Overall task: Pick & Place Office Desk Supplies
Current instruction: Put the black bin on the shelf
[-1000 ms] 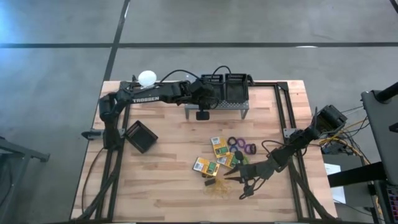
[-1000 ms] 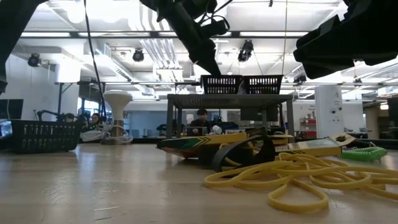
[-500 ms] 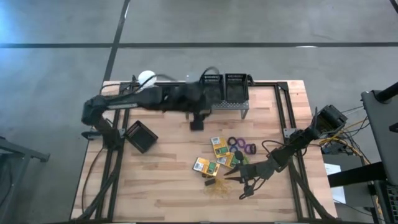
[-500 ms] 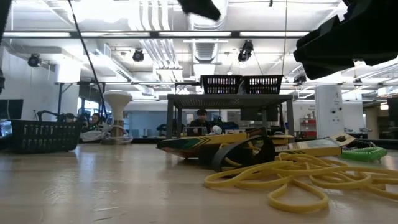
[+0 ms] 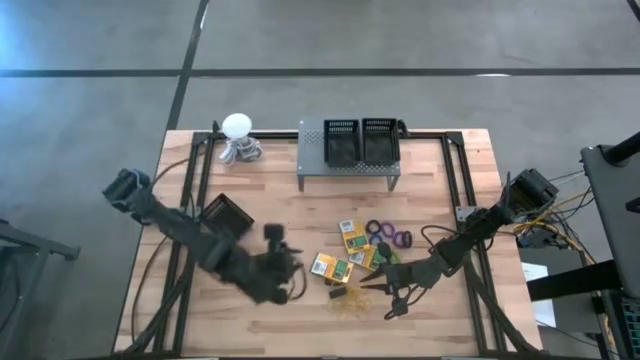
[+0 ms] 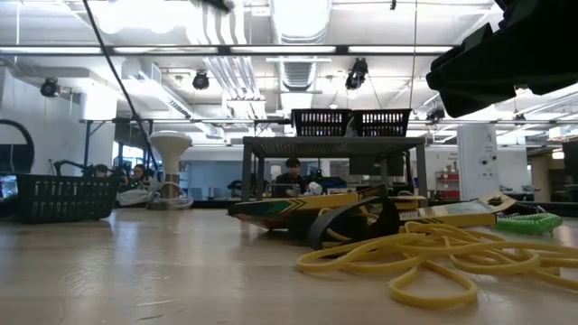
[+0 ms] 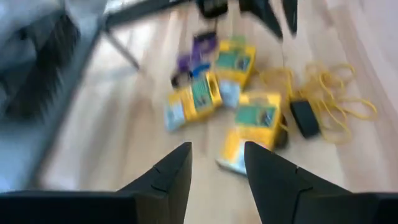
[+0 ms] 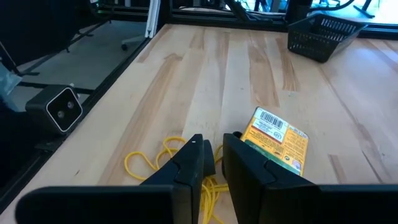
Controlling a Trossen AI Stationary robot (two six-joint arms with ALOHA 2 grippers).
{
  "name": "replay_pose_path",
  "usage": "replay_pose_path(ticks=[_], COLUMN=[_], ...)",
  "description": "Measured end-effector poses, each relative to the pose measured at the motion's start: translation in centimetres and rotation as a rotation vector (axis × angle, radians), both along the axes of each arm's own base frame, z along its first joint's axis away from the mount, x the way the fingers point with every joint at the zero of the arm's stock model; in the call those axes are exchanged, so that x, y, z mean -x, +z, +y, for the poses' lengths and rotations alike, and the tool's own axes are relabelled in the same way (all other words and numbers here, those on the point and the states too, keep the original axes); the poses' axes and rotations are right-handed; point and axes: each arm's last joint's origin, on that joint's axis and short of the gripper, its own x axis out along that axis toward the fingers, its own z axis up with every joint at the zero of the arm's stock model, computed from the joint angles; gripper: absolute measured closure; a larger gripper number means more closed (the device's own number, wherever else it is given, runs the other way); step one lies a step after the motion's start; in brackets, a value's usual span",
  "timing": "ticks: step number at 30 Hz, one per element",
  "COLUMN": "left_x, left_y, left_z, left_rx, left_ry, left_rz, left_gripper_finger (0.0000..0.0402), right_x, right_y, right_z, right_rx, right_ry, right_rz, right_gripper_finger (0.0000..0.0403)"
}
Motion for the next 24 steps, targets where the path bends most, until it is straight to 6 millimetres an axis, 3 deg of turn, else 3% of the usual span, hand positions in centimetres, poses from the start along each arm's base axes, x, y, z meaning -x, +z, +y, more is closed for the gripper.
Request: replay_pose_path(ticks=[4, 11, 24], left_x=[2.3, 6.1, 8.6], left_y=[-3.2, -4.5, -8.4], left_z=[0.4, 4.8, 9.8], left_rx=[0.19, 0.306, 0.447], left_ry=[0.235, 0.709, 0.984], left_rz=[0.041, 0.238, 0.411], left_gripper_finger=[0.025, 0.0245, 0.0177], right_x=[0.0, 0.0, 0.0], right_y=[0.0, 0.0, 0.0], right_z=[0.0, -0.1, -0.1], right_rx=[0.003, 0.01, 0.009], right_ry=[-0.005, -0.024, -0.025], right_rz=[-0.002, -0.009, -0.005], right_gripper_finger=[0.0346, 0.0346, 0.0346])
